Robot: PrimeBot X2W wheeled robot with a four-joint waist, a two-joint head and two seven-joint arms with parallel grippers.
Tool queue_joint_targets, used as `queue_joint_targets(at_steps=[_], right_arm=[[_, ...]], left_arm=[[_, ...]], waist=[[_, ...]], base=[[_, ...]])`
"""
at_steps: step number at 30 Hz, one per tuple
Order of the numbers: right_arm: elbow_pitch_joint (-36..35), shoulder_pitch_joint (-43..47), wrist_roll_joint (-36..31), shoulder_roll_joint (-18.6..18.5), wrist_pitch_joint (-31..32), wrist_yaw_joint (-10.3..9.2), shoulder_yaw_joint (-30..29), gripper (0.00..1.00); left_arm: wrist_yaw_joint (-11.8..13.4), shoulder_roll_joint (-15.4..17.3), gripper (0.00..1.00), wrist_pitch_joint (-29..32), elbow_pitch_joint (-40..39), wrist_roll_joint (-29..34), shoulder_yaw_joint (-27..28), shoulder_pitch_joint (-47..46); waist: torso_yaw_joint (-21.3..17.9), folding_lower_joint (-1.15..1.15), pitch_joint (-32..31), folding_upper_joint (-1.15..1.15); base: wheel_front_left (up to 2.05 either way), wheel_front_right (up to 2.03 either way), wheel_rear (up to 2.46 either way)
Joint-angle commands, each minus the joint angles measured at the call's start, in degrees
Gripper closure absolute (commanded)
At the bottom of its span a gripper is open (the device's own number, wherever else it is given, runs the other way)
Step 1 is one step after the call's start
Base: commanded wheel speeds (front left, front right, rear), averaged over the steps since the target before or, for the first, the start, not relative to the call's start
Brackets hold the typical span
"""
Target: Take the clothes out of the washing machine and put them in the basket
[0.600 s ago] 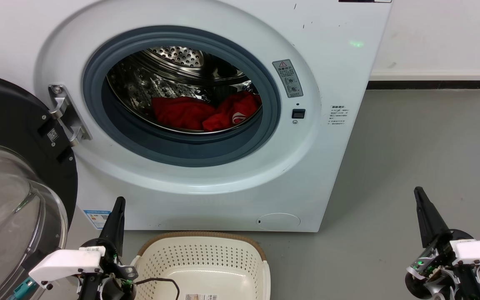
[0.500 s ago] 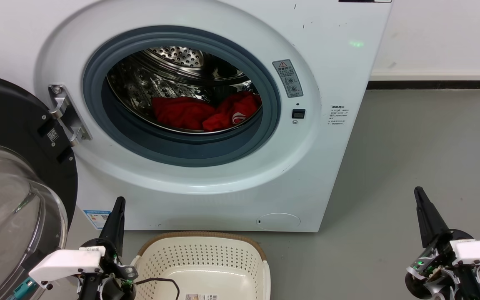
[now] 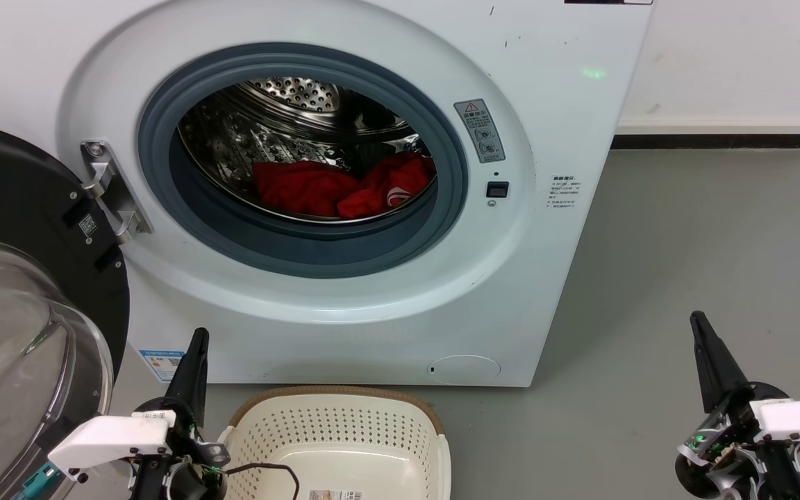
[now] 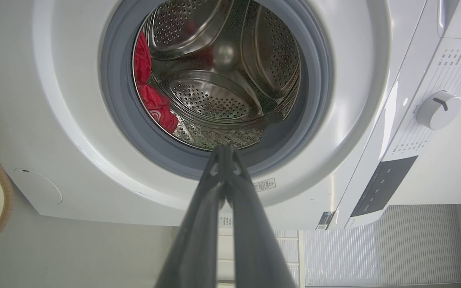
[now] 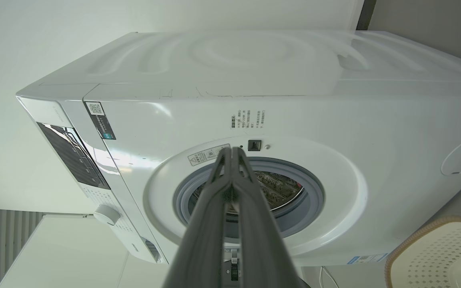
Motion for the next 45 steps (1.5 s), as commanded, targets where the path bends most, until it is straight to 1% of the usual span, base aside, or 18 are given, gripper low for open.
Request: queue_joint_targets(at_steps=[1, 16, 17, 21, 29, 33, 39, 45], right_arm=[[0.06, -0.7, -0.25, 0.17, 0.02, -0.02, 0.04, 1.0], [0.06, -0.7, -0.25, 0.17, 0.02, -0.02, 0.04, 1.0], [0.0, 0.0, -0.01, 0.0, -0.01, 0.0, 0.0, 0.0], [1.68, 1.51, -0.02, 0.04, -0.08, -0.01, 0.09, 0.0], [0.94, 2.13, -1.4, 0.05, -2.45, -0.01, 0.65, 0.0], [0.86, 2.27, -3.31, 0.04, -3.56, -0.01, 0.22, 0.0], [1.16, 2.22, -11.77, 0.04, -5.13, -0.01, -0.99, 0.0], [-0.97, 1.95, -21.98, 0.03, -6.59, -0.01, -2.29, 0.0]], left_arm=[[-0.23, 0.01, 1.0, 0.09, -0.07, -0.15, 0.15, -0.35], [-0.23, 0.01, 1.0, 0.09, -0.07, -0.14, 0.15, -0.35], [0.0, 0.0, 0.0, -0.01, 0.0, 0.01, 0.0, 0.0], [0.07, -0.18, 0.0, -0.09, 1.84, 0.04, -0.29, 1.58], [0.05, -0.15, 0.0, -2.46, 0.36, 1.42, -0.6, 2.41], [0.04, -0.14, 0.0, -3.56, -0.09, 2.97, -0.29, 2.64], [0.02, -0.12, 0.0, -5.12, -0.58, 6.86, 1.14, 3.02], [0.01, -0.1, 0.0, -6.59, -1.21, 12.48, 4.18, 2.67]], waist=[[0.0, 0.0, 0.0, 0.0], [0.0, 0.0, 0.0, 0.0], [0.0, 0.0, 0.0, 0.0], [0.0, 0.0, 0.01, 0.0], [-0.08, 0.0, 0.09, 0.0], [-0.12, 0.0, 0.11, 0.0], [-0.23, 0.0, 0.15, 0.0], [-0.3, 0.0, 0.31, 0.0]], base=[[0.0, 0.0, 0.0], [0.0, 0.0, 0.0], [0.0, 0.0, 0.0], [0.0, 0.0, 0.0], [0.0, 0.0, 0.0], [0.0, 0.0, 0.0], [0.0, 0.0, 0.0], [0.0, 0.0, 0.0]])
